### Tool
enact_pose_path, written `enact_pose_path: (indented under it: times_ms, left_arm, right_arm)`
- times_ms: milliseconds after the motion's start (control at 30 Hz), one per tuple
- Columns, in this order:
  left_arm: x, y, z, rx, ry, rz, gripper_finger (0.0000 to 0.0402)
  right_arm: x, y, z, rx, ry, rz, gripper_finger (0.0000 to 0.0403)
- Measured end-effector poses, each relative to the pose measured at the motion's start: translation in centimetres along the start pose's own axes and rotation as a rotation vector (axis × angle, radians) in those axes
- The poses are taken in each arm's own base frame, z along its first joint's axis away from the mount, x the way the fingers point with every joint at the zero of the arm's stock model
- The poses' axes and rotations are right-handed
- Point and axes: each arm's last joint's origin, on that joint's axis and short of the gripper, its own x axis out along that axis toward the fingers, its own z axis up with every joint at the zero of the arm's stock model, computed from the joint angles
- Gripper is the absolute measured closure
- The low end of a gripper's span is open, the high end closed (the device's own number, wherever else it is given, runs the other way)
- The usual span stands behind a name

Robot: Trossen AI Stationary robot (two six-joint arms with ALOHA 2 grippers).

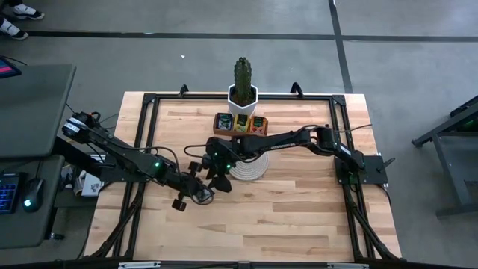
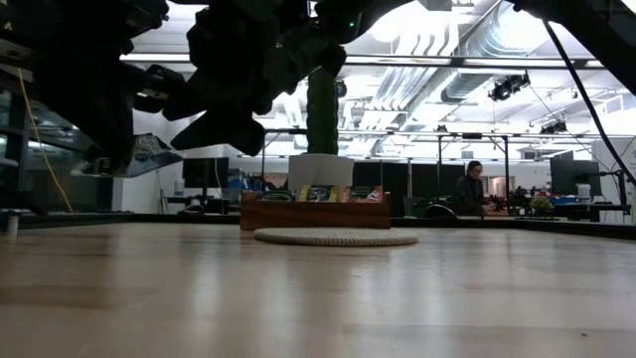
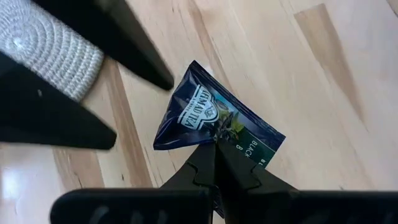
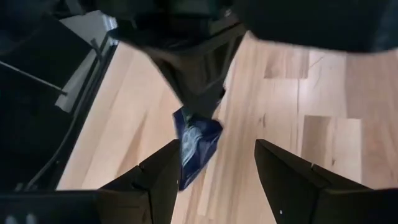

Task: Pick & Place Tea
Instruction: Put the purple tea bag into the left section of the wooden organizer

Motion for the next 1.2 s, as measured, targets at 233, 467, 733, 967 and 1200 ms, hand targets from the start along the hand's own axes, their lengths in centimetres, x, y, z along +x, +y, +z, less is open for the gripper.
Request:
enact_pose_path:
  times_ms: [233, 467, 733, 967, 1200]
  left_arm:
    - [0.0, 0.1, 0.1, 0.005, -0.008, 0.024, 0.0401]
    - [0.0, 0.1, 0.3, 0.005, -0.028, 0.049, 0.0401]
    - [-0.9, 0.3, 1.1, 0.049, -0.003, 0.077, 0.0401]
    - [-1.0, 0.4, 0.9, 0.045, 0.022, 0.081, 0.0401]
    - [-1.0, 0.4, 0.9, 0.037, 0.027, 0.092, 0.0401]
  right_arm:
    - [0.0, -0.1, 0.4, -0.007, -0.041, 0.025, 0.0203]
    - [0.2, -0.1, 0.3, 0.011, -0.033, 0.049, 0.0203]
    - [0.9, -0.8, -0.1, 0.055, -0.026, 0.064, 0.0203]
    - [0.9, -0.8, -0.2, 0.072, -0.026, 0.063, 0.0212]
    - [1.0, -0.7, -0.2, 0.096, -0.019, 0.07, 0.027]
